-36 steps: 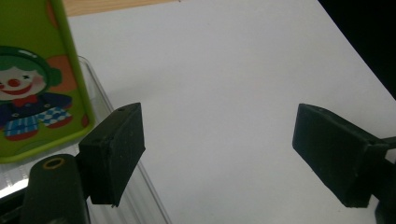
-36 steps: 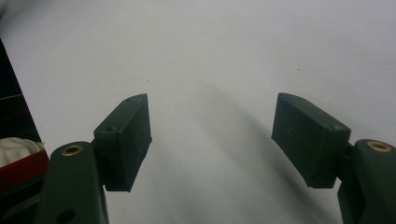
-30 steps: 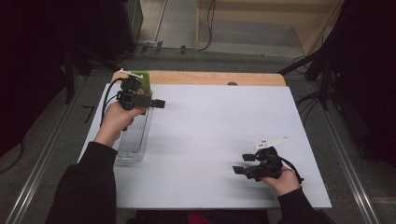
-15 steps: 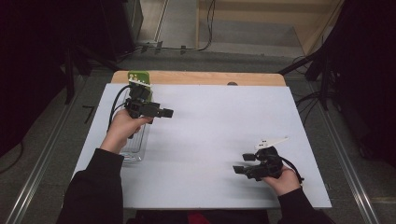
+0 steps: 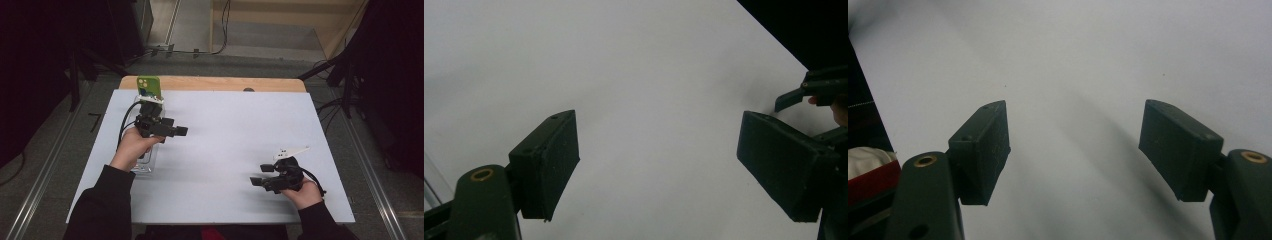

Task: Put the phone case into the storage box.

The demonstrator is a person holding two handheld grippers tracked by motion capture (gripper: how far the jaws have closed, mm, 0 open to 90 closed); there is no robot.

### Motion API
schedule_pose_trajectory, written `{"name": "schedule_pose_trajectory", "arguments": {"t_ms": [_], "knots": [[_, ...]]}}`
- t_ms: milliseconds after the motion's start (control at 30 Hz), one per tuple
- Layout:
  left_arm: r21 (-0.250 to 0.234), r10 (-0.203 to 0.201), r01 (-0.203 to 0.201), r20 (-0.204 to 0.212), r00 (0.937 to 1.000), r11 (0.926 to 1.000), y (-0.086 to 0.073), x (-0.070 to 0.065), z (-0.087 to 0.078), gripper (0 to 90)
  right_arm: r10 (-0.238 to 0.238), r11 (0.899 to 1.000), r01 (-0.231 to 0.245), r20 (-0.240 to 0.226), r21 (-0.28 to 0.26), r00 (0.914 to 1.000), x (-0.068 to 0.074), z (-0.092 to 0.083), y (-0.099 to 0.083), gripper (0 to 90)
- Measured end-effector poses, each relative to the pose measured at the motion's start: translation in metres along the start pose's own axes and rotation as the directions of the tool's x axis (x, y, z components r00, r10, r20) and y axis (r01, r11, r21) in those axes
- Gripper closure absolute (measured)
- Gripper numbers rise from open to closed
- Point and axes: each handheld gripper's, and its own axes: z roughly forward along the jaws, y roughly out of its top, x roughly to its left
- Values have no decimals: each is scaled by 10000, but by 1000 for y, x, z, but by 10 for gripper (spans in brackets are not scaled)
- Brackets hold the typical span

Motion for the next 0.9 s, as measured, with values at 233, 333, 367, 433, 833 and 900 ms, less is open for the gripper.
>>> {"name": "schedule_pose_trajectory", "arguments": {"t_ms": [233, 333, 367, 433, 833, 900], "knots": [[-72, 137, -136, 59, 9999, 9999, -9, -6, -1, 179, 11, 10000, -11, 7, -13, 10000, 0, 0, 0, 266], [-13, 251, -251, 104, 9996, 9997, -13, -8, -1, 179, 46, 10000, -46, 33, -39, 10000, 0, -1, 0, 265], [-15, 259, -259, 76, 9996, 9997, -14, -8, -2, 179, 53, 10000, -53, 56, -54, 10000, 0, -1, 0, 266], [-47, 260, -259, 110, 9996, 9997, -17, -9, -2, 179, 77, 9999, -76, 132, -67, 9999, 1, -1, 0, 266], [27, 450, -451, 321, 9985, 9990, -35, -20, 1, 179, 29, 10000, -29, 123, -36, 9999, 0, -1, 0, 266], [17, 558, -559, 314, 9979, 9984, -38, -22, 1, 179, 100, 9999, -99, 109, -62, 9999, 0, -1, 0, 266]]}}
